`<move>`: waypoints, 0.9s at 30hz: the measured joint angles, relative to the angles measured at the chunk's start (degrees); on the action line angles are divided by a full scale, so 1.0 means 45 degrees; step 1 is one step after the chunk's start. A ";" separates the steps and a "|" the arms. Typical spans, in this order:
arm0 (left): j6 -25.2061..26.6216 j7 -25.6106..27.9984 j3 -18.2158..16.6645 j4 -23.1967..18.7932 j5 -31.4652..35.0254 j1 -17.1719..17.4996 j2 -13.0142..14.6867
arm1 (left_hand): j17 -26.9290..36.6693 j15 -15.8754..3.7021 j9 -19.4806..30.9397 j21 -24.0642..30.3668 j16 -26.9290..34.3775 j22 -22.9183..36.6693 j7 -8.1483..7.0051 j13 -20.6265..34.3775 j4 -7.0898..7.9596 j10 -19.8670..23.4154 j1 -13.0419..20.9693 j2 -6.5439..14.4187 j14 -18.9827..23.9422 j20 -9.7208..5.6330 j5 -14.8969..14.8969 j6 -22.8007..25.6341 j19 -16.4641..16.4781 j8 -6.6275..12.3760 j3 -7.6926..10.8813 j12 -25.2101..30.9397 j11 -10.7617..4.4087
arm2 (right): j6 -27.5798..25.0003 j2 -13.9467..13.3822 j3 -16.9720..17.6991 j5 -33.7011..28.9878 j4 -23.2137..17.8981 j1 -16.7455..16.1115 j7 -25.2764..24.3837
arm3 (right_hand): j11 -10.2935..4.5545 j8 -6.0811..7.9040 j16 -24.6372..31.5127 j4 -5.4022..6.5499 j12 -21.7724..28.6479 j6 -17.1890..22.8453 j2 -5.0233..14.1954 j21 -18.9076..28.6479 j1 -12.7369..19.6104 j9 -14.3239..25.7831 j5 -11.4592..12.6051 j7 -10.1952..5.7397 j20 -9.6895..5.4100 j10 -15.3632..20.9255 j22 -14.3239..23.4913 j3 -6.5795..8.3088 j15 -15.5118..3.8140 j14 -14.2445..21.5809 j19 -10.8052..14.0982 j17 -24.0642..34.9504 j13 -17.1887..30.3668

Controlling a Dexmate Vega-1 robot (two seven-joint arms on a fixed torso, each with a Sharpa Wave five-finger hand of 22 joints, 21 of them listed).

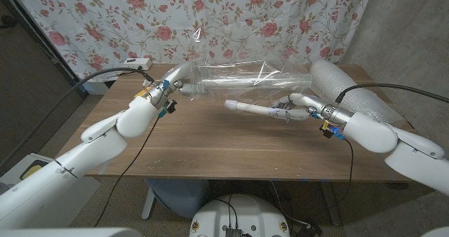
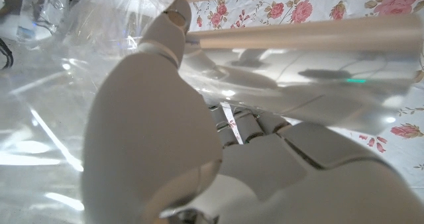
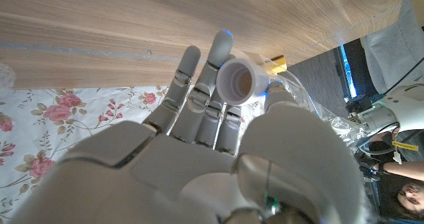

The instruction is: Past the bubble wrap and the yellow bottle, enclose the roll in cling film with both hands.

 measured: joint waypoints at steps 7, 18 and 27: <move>-0.0256 0.0076 -0.0166 0.0000 -0.0088 0.0219 -0.0091 | 0.0082 -0.0044 0.0001 -0.0001 -0.0017 -0.0013 -0.0018 0.0031 0.0000 0.0000 0.0000 0.0000 0.0043 -0.0048 0.0000 0.0027 0.0048 0.0001 0.0000 0.0000 0.0001 | -0.0176 -0.0136 -0.0154 0.0200 0.0149 0.0158 -0.0099 | 0.0068 -0.0010 -0.0005 0.0000 -0.0042 0.0000 -0.0018 0.0000 0.0018 -0.0006 -0.0011 0.0000 0.0000 0.0068 0.0000 0.0000 0.0020 -0.0021 0.0000 -0.0063 0.0001; -0.0411 0.0078 -0.0338 -0.0069 -0.0150 0.0471 -0.0236 | 0.0112 -0.0045 -0.0037 -0.0001 -0.0062 -0.0014 -0.0016 -0.0004 -0.0024 -0.0001 0.0000 0.0000 0.0044 -0.0046 -0.0009 0.0027 0.0046 0.0024 0.0024 0.0000 0.0001 | -0.0311 -0.0401 -0.0235 0.0507 0.0256 0.0185 -0.0315 | 0.0067 -0.0036 -0.0006 0.0000 -0.0091 0.0022 -0.0031 -0.0076 0.0032 -0.0004 -0.0013 0.0021 0.0000 0.0068 0.0000 0.0000 0.0023 -0.0023 0.0000 -0.0062 -0.0008; -0.0449 0.0022 -0.0491 -0.0175 -0.0167 0.0636 -0.0302 | 0.0082 -0.0046 -0.0063 -0.0001 -0.0065 -0.0015 -0.0016 -0.0033 -0.0023 -0.0001 0.0000 0.0000 0.0045 -0.0045 -0.0011 0.0023 0.0045 0.0042 0.0023 0.0007 0.0001 | -0.0318 -0.0543 -0.0275 0.0642 0.0327 0.0155 -0.0490 | 0.0068 -0.0068 -0.0007 0.0000 -0.0104 0.0022 -0.0023 -0.0076 0.0023 0.0002 -0.0025 0.0021 0.0000 0.0068 0.0000 0.0000 0.0024 -0.0024 0.0000 -0.0061 -0.0004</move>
